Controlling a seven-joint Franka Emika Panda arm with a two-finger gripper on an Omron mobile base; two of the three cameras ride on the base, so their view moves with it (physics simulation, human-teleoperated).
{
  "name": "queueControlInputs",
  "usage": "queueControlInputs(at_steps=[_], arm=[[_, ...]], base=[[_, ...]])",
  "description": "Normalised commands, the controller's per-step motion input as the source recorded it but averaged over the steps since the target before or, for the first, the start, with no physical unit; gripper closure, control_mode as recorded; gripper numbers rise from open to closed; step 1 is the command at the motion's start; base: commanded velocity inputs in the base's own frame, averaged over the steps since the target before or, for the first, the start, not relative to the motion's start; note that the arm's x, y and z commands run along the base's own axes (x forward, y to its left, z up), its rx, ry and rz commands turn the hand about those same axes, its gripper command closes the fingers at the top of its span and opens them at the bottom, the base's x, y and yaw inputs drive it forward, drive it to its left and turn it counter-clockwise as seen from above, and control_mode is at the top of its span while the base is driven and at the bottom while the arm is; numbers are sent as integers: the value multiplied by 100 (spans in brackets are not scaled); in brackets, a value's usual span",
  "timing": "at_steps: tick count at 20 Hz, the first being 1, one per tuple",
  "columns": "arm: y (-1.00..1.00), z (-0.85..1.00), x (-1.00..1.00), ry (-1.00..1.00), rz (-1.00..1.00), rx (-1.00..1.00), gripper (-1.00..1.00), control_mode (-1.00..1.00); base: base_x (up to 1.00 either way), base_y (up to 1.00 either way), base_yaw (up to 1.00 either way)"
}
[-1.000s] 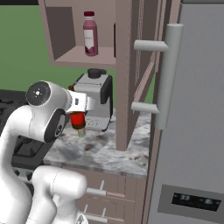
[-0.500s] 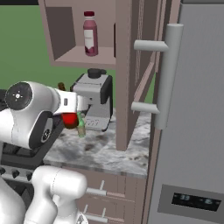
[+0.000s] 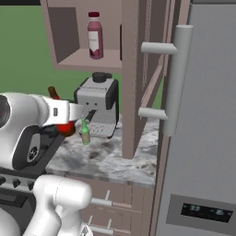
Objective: Sort all alcoholic drinks to one cabinet, and non-alcoholic drinks to the other.
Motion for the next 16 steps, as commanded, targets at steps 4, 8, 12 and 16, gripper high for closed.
queueControlInputs(at_steps=[4,8,12,16], arm=[[5,24,-27,-3,-2,0,100,-100],[2,25,-25,-2,-2,0,100,-100],[1,20,-23,0,-2,0,100,-100],[0,11,-17,0,-2,0,100,-100]], base=[[0,0,0],[0,0,0],[0,0,0],[0,0,0]])
